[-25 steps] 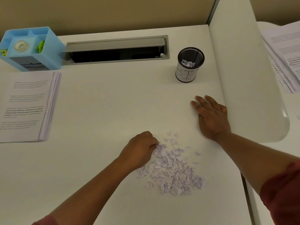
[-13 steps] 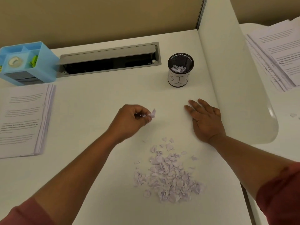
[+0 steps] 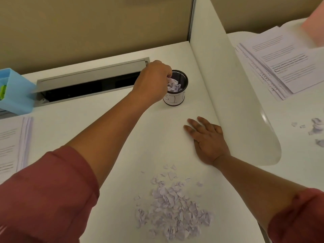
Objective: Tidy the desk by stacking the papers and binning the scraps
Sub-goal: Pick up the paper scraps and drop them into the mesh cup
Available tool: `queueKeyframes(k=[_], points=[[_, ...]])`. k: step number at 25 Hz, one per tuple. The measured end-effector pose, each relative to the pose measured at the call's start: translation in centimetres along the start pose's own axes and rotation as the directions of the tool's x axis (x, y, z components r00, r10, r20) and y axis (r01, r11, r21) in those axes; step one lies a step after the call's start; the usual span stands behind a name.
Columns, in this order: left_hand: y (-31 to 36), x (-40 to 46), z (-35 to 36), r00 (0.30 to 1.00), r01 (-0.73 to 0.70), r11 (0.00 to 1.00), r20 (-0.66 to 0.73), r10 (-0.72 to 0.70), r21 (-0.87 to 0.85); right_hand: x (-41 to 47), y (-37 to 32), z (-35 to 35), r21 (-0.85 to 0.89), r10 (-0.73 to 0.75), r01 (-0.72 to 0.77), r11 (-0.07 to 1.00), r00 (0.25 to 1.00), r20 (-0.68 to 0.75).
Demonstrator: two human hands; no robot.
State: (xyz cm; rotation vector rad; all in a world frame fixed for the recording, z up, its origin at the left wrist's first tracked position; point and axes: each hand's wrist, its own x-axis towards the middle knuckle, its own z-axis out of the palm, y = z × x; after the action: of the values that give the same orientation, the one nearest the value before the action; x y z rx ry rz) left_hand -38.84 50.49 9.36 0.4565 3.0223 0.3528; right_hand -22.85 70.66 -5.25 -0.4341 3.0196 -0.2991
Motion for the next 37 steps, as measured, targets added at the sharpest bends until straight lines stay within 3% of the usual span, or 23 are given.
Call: queueKeyframes(k=[9,14,17,20,23,27,31,37], points=[[0.8,0.8,1.4,0.999,0.007,0.944,-0.044,-0.022,-0.330,0.2,0.8,-0.1,-0.019,0.020,-0.020,1.000,1.000,-0.006],[-0.9,-2.5,2.1,0.979,-0.051,0.842,-0.193,-0.064,-0.537,0.3,0.8,-0.1,-0.022,0.020,-0.019,1.000,1.000,0.009],[-3.1,-7.8,5.7,0.979,-0.014,0.854,-0.183,-0.095,-0.520,0.2,0.7,-0.1,-0.018,0.020,-0.020,1.000,1.000,0.007],[-4.6,-14.6,10.2,0.989,0.147,0.837,0.062,-0.135,-0.526,0.1,0.6,-0.1,-0.025,0.020,-0.020,1.000,1.000,0.008],[-4.1,-19.4,12.0,0.974,-0.012,0.901,0.200,0.110,-0.434,0.1,0.5,-0.2,-0.015,0.029,-0.029,0.999,1.000,0.011],[-1.9,-23.0,11.6,0.855,-0.258,0.930,0.386,0.347,-0.263,0.1,0.4,-0.4,-0.018,0.037,-0.037,0.999,0.999,0.021],[-1.9,-24.8,11.0,0.812,-0.345,0.917,0.426,0.398,-0.199,0.1,0.2,-0.4,-0.023,0.041,-0.040,0.999,0.999,0.024],[-3.2,-27.1,12.6,0.896,-0.334,0.916,0.229,0.381,-0.221,0.1,0.1,-0.3,-0.019,0.041,-0.041,0.999,0.999,0.015]])
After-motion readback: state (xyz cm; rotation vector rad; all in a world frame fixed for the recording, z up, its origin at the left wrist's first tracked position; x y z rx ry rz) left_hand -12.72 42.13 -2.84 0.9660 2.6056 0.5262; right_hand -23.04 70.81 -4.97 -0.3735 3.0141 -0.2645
